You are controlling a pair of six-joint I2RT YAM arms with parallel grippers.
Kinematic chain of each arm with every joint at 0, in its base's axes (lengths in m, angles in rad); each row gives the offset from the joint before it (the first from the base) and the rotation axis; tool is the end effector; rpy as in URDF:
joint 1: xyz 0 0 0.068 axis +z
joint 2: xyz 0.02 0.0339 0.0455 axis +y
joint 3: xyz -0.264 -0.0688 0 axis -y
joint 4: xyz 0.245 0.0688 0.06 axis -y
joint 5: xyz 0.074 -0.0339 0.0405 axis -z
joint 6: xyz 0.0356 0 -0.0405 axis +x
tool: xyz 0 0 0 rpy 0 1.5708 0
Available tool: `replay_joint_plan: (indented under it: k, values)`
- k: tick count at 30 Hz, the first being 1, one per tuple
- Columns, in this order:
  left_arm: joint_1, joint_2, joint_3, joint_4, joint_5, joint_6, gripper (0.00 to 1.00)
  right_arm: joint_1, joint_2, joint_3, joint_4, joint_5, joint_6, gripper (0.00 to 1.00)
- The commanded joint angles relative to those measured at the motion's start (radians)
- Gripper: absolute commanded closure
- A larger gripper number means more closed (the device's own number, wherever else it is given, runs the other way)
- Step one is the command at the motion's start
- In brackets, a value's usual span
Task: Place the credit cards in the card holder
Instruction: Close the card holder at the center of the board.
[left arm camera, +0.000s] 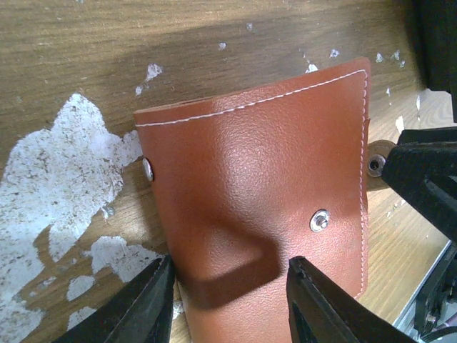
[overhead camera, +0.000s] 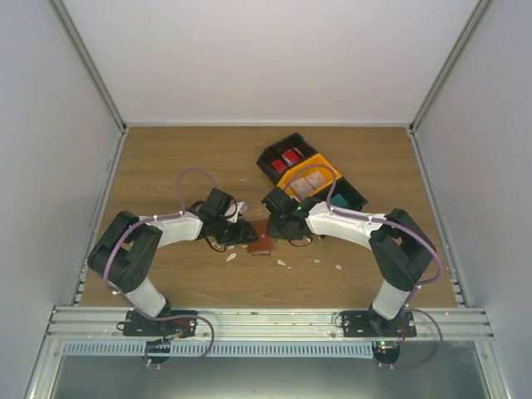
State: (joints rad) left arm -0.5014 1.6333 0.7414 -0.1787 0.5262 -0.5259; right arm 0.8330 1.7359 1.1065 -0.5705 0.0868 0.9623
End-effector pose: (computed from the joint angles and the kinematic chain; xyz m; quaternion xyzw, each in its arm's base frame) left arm 0.2433 -0.1538 0.1320 0.0529 0.9363 -0.3369 0.0843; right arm 0.2286 0.2469 0.1762 0.0714 0.9794 0.1174 0.1482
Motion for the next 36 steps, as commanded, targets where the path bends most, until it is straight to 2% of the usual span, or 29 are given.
replay_joint_plan:
  k: [1, 10, 18, 30, 36]
  values:
    - [-0.009, 0.007, -0.043, -0.054, -0.04, 0.015, 0.54, 0.003, -0.024, -0.003, -0.008, 0.005, 0.009, 0.83]
    - [-0.008, 0.005, -0.049, -0.052, -0.039, 0.009, 0.54, 0.003, 0.001, 0.012, 0.002, -0.024, -0.022, 0.99]
    - [-0.008, 0.008, -0.041, -0.052, -0.061, -0.005, 0.54, 0.003, -0.029, -0.023, 0.065, -0.022, -0.138, 0.99]
    - [-0.003, -0.032, -0.004, -0.116, -0.158, 0.004, 0.53, -0.006, -0.115, -0.147, 0.248, -0.11, -0.265, 1.0]
    - [-0.004, 0.003, 0.007, -0.116, -0.159, 0.013, 0.58, -0.006, -0.124, -0.143, 0.288, -0.137, -0.294, 1.0]
